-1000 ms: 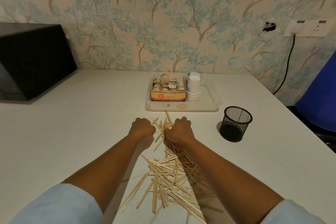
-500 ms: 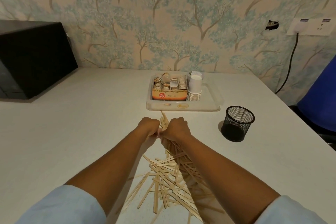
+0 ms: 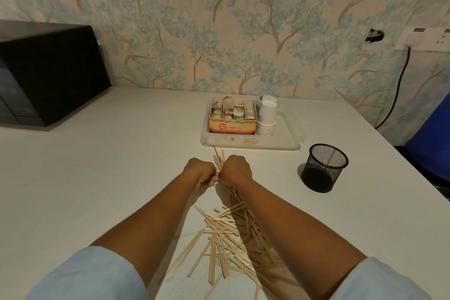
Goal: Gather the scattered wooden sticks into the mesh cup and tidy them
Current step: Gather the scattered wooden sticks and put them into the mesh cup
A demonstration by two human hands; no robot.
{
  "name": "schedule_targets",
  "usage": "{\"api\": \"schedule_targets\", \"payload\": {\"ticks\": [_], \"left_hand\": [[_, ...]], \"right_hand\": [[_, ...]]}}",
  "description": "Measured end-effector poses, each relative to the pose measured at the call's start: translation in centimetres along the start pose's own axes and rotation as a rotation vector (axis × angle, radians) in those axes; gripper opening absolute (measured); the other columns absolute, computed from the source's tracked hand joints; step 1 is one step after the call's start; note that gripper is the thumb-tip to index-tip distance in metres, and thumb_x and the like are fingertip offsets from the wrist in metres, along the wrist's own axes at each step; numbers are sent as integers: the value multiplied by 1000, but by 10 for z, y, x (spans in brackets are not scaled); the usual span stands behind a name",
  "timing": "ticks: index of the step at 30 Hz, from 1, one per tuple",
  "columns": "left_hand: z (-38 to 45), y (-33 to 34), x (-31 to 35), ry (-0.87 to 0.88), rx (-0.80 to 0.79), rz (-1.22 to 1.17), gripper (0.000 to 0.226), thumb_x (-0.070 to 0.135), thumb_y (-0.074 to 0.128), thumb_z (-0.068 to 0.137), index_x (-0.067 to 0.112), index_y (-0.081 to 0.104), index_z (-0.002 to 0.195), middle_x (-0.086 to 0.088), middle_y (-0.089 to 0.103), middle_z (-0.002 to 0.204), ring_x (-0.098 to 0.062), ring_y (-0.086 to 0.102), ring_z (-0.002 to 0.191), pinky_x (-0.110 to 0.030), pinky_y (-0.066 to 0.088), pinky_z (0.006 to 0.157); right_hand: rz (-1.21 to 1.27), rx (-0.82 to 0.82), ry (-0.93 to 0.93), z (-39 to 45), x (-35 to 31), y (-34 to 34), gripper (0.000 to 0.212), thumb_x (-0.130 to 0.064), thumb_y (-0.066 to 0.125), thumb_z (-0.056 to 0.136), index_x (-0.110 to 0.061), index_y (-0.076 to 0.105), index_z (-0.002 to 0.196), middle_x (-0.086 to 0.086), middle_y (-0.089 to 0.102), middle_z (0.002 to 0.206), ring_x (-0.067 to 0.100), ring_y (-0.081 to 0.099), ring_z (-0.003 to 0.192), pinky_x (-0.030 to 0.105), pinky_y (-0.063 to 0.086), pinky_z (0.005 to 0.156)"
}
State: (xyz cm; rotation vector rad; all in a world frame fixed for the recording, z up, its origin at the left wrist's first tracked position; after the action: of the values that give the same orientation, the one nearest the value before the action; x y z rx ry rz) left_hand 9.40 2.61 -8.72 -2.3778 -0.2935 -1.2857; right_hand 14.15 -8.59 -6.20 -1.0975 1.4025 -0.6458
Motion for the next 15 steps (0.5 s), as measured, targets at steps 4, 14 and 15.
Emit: {"api": "schedule_targets", "payload": {"ticks": [4,14,15], "left_hand": [[1,1,-7,-17,10,-22,13,-5,58,90,-3,69,86,-13,65,75,-12,60,52,-18,46,46],[-1,15,8,52,-75,-156,43,46,61,96,4,68,103,-8,69,79,-12,60,61,-16,52,49],[-2,19,10,58,-118,-176,43,46,58,97,6,68,107,-8,70,83,-13,62,66,-19,55,57]], "right_hand": [[17,7,3,3,3,-2,21,-14,70,82,-5,65,100,11,67,104,26,66,95,26,45,65],[249,-52,-152,11,4,-17,10,-15,67,82,-8,69,75,7,60,73,20,56,71,26,41,62],[313,-44,-172,10,4,-19,14,-14,65,84,-7,70,74,7,60,69,19,56,68,25,41,60]]}}
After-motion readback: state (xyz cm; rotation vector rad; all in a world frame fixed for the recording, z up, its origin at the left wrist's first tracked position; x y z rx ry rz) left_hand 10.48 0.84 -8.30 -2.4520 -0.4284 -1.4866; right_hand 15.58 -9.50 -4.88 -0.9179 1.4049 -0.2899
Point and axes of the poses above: each hand's wrist, its own z-axis towards the middle knuckle, its own y-axis out of the palm, x = y × z, the point moved 7 cm from there along z, towards the middle knuckle
